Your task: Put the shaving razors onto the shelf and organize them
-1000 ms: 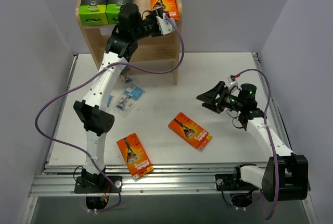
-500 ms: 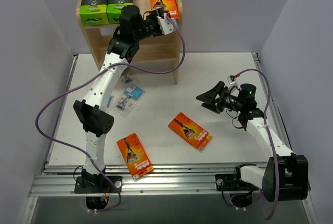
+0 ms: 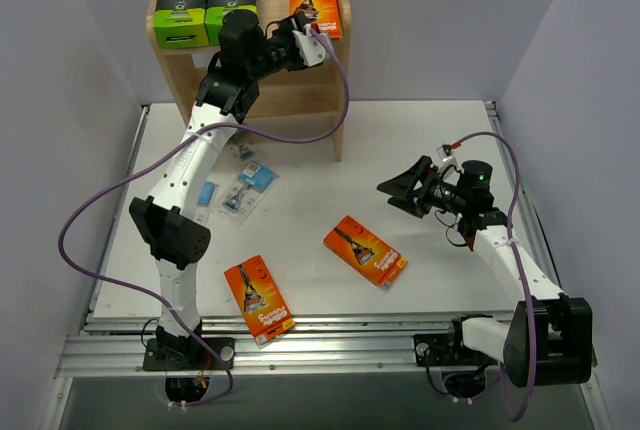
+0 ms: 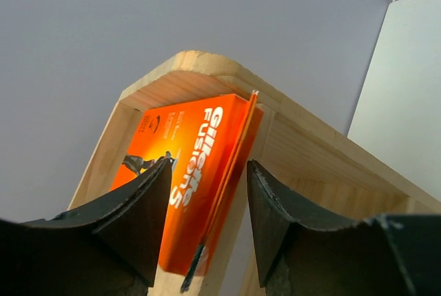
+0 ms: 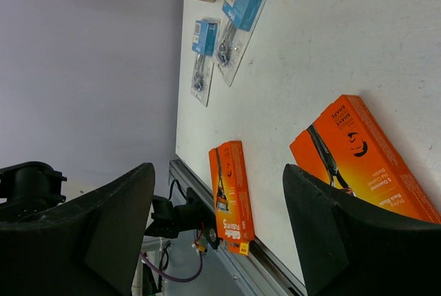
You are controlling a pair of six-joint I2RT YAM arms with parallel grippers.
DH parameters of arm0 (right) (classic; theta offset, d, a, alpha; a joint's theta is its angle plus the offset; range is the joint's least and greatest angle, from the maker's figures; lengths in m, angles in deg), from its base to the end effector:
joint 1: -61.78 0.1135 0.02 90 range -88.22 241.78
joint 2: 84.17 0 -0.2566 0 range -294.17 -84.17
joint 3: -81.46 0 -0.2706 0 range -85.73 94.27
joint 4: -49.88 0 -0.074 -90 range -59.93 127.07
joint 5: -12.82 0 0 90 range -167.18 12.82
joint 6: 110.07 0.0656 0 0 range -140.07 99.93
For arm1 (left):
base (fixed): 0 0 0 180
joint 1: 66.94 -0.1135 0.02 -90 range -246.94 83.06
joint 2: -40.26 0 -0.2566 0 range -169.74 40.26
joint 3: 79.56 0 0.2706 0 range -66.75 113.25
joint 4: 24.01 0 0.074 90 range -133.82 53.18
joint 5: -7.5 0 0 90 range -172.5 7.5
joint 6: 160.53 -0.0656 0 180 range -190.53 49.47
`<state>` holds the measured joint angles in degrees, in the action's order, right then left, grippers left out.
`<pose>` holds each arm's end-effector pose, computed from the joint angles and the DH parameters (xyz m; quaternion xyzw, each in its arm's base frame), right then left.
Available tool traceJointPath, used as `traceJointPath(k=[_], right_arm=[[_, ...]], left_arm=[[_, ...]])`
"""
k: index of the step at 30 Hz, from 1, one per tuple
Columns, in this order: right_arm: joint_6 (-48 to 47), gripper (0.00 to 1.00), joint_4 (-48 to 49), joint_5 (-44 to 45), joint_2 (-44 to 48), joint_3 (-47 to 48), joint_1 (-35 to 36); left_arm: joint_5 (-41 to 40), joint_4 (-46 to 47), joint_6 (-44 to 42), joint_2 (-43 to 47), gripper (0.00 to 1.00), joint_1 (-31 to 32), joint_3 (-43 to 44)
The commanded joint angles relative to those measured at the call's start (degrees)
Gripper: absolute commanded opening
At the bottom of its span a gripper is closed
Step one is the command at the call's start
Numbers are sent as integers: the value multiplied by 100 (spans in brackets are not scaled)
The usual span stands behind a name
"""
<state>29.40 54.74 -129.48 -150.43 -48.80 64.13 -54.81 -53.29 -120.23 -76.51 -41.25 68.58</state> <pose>0.2855 0.0637 0.2484 0.0230 0.7492 0.5551 0.3607 0.4361 -0.2436 0.4883 0.5484 0.4279 -0.0171 0.7182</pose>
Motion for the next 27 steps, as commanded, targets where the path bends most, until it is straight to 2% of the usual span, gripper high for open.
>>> traceJointPath(k=[1, 11, 19, 27], right_arm=[[-78, 70, 8, -18, 131, 78, 20], [-105, 70, -36, -9, 122, 87, 20], [-122, 70, -44, -9, 78, 113, 20], [-140, 70, -44, 17, 25, 130, 20]], left_arm=[[97, 136, 109, 427, 57, -56, -24], [141, 127, 126, 620, 59, -99, -191], [141, 39, 82, 621, 47, -161, -209], [115, 144, 100, 533, 42, -170, -209]])
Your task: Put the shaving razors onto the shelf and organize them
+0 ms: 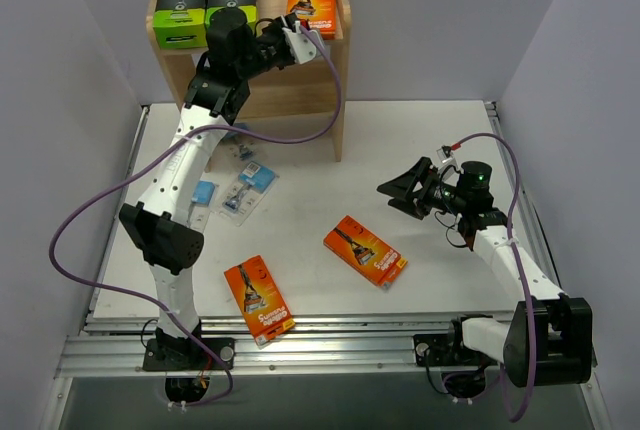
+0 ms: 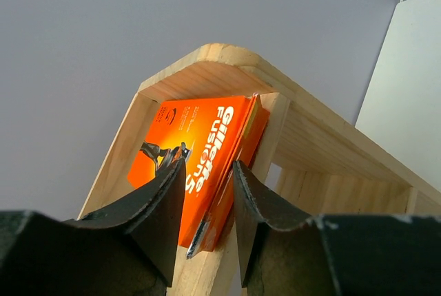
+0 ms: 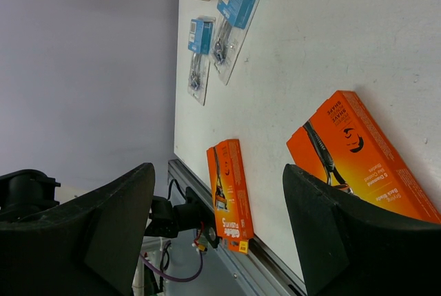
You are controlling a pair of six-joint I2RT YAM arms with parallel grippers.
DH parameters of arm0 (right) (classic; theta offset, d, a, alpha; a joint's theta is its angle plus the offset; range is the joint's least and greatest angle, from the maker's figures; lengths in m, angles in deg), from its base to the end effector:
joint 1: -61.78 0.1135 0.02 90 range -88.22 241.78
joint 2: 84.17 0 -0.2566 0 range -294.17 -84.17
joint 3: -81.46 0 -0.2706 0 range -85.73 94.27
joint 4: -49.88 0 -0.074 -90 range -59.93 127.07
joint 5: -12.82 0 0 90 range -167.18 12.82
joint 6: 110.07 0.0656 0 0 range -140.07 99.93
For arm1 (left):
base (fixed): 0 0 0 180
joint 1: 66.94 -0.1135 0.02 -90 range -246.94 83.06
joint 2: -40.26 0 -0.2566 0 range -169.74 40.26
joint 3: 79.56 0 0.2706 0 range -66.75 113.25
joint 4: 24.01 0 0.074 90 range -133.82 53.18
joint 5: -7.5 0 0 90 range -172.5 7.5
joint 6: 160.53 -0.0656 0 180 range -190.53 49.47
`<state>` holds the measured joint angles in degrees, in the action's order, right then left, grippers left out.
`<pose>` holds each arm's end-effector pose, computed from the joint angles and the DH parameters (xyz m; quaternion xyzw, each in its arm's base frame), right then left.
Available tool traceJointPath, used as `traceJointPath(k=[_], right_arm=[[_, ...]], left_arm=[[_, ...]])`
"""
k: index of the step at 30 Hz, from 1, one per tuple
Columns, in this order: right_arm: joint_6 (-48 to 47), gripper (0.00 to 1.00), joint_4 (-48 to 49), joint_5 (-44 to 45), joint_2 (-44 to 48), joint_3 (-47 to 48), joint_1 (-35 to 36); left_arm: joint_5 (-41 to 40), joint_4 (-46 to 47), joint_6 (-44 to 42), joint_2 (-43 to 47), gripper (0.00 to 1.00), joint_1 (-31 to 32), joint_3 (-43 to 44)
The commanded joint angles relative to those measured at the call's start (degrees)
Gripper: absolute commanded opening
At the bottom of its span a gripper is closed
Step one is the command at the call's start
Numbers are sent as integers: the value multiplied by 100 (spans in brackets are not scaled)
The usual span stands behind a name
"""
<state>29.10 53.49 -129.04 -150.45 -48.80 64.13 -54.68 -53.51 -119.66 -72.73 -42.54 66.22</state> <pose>0.2854 0.0634 0.2458 0.0295 0.7538 0.5516 0.3559 0.4240 -0.2260 0.5038 0.5389 0.4292 -0.0101 0.7248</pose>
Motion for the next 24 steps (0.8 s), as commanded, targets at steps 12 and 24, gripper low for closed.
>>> traceJointPath(k=[12, 24], right_arm=[[-153, 70, 45, 9, -43, 157, 20], [-215, 70, -16, 44, -122, 218, 20]], left_arm=[[128, 473, 254, -144, 41, -6, 212], [84, 798, 421, -408, 41, 12, 335]])
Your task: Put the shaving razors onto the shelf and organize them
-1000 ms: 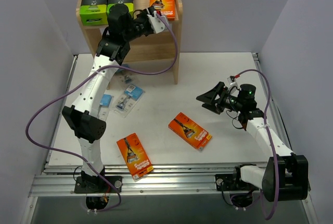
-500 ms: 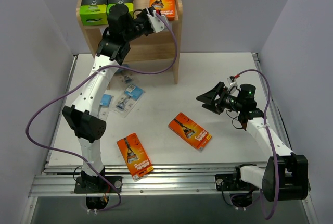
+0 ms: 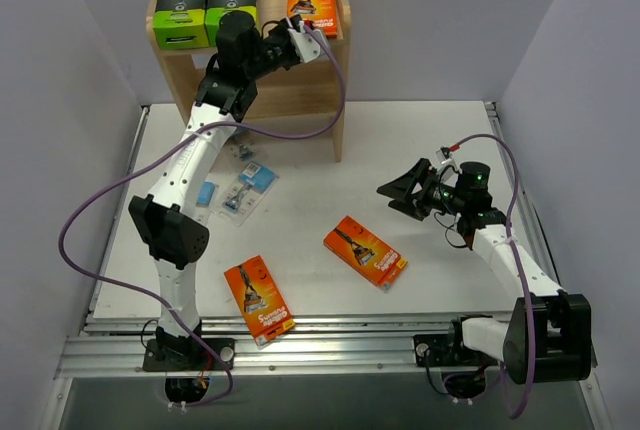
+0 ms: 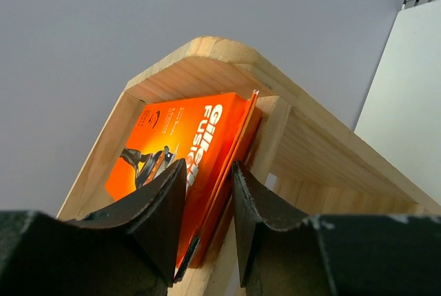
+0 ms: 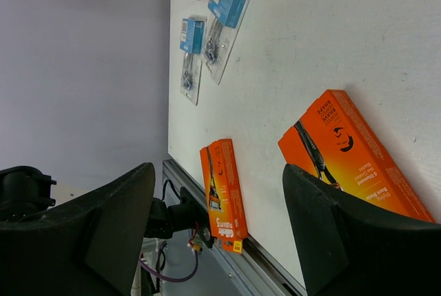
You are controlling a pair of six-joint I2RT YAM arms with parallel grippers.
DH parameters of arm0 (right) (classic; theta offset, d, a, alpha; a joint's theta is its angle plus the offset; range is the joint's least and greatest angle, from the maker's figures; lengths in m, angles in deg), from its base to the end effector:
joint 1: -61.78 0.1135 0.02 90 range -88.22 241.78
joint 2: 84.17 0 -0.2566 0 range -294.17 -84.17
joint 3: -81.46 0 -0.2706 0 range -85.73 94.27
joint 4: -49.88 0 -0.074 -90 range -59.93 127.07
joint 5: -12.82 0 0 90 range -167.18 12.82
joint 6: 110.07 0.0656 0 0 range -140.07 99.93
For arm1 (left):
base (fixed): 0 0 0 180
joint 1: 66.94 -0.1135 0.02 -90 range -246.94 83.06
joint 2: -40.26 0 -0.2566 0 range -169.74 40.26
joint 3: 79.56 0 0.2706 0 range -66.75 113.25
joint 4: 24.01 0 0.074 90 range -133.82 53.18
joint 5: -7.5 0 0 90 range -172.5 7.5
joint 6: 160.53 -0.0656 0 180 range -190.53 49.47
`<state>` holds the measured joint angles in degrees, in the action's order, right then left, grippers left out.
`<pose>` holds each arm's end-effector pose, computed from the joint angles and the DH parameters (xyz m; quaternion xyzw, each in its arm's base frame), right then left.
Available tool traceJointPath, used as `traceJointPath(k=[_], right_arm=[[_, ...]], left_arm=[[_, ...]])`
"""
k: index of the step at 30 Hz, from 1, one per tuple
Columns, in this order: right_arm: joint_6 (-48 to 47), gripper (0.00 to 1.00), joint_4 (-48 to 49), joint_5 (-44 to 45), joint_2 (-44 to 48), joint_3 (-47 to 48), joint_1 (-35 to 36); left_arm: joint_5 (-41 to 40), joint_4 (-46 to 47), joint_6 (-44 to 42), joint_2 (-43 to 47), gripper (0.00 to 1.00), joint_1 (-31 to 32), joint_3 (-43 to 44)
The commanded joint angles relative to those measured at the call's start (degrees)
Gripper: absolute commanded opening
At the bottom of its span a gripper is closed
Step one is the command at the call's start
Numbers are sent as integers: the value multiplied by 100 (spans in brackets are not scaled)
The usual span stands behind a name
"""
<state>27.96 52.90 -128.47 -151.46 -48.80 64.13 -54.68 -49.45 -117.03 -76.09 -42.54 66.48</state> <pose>0.2879 0.0630 0.2398 0.0326 0.7599 0.5446 0.3536 0.4433 -0.2347 0.4873 0.5266 0.4358 -0.0242 0.7295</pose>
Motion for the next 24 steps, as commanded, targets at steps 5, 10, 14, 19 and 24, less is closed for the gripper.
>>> traceJointPath(k=[5, 10, 14, 19, 24], right_arm=[[-118, 70, 16, -13, -13, 218, 20], [-127, 70, 16, -13, -21, 227, 20], [-118, 70, 16, -13, -21, 227, 20], [-136, 70, 7, 5, -13, 227, 20], [-154, 70, -19, 13, -48, 245, 20]], left_arm=[[31, 524, 211, -142, 41, 56, 362], [75, 620, 282, -203, 41, 82, 467], [128, 630, 299, -265, 38, 108, 555], [268, 515, 203, -317, 21, 109, 643], [304, 410, 124, -335, 2, 91, 652]])
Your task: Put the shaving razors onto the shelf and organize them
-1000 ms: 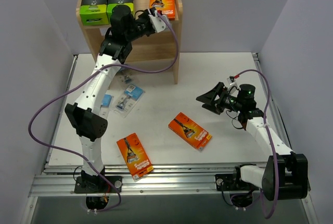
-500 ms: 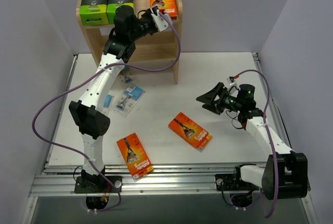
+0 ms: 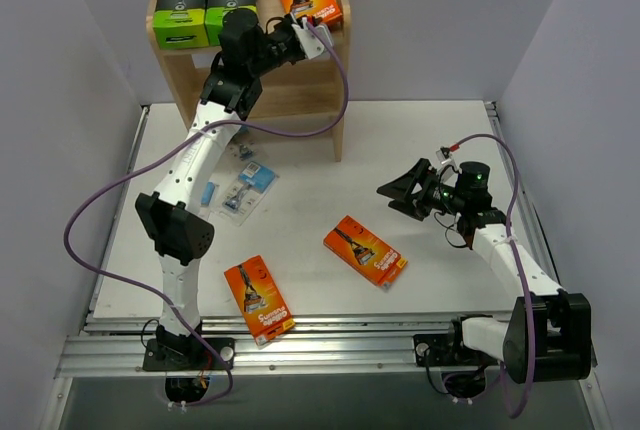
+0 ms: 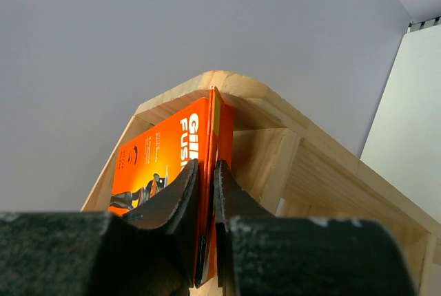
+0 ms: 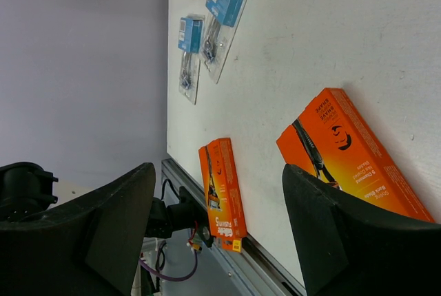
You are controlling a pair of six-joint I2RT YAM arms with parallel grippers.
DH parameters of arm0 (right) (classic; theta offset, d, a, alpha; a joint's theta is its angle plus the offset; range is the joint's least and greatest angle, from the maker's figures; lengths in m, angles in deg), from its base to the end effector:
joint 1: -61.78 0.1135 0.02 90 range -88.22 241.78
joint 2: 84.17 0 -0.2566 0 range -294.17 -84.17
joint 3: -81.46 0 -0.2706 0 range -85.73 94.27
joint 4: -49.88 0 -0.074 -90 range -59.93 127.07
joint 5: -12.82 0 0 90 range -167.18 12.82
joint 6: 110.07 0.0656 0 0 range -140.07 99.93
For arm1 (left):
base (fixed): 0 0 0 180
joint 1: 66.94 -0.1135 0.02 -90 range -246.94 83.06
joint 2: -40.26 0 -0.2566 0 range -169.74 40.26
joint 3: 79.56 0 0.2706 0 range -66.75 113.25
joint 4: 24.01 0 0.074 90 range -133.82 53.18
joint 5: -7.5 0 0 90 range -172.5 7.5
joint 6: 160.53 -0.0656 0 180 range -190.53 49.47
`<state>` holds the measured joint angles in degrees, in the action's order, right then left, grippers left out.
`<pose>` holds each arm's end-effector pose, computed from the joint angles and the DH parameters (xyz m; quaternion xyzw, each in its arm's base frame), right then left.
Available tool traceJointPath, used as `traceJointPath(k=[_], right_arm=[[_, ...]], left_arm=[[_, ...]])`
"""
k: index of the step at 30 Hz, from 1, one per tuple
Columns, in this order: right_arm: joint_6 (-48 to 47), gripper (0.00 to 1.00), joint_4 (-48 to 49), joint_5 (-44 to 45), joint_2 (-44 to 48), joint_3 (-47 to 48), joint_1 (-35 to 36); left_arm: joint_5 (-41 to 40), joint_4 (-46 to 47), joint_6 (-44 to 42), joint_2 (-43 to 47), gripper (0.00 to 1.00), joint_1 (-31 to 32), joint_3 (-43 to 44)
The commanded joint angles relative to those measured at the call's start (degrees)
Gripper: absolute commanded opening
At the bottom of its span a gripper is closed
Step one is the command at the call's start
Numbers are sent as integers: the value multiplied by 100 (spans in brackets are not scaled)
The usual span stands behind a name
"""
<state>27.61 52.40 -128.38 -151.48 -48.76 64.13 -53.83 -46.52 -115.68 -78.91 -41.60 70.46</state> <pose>0.2879 0.0630 0.2389 0.0330 0.7616 0.5428 0.3525 0.4452 -0.2457 0.4954 0.5186 0.4092 -0.0334 0.7500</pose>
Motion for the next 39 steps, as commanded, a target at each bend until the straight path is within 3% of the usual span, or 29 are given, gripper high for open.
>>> traceJointPath(k=[1, 12, 23, 33, 39], right_arm=[[-119, 70, 40, -4, -54, 240, 20], [-136, 70, 14, -4, -81, 249, 20], [-145, 69, -39, -48, -142, 284, 46], [-163, 70, -65, -57, -213, 293, 117], [-206, 70, -101, -57, -248, 320, 143]], left_arm=[[227, 108, -21, -45, 2, -12, 254], [815, -305, -249, 105, 6, -143, 201], [1642, -919, -381, 35, 11, -240, 692], [1537, -1395, -715, -246, 16, -197, 1054], [1010, -1342, -908, -308, 45, -100, 905]])
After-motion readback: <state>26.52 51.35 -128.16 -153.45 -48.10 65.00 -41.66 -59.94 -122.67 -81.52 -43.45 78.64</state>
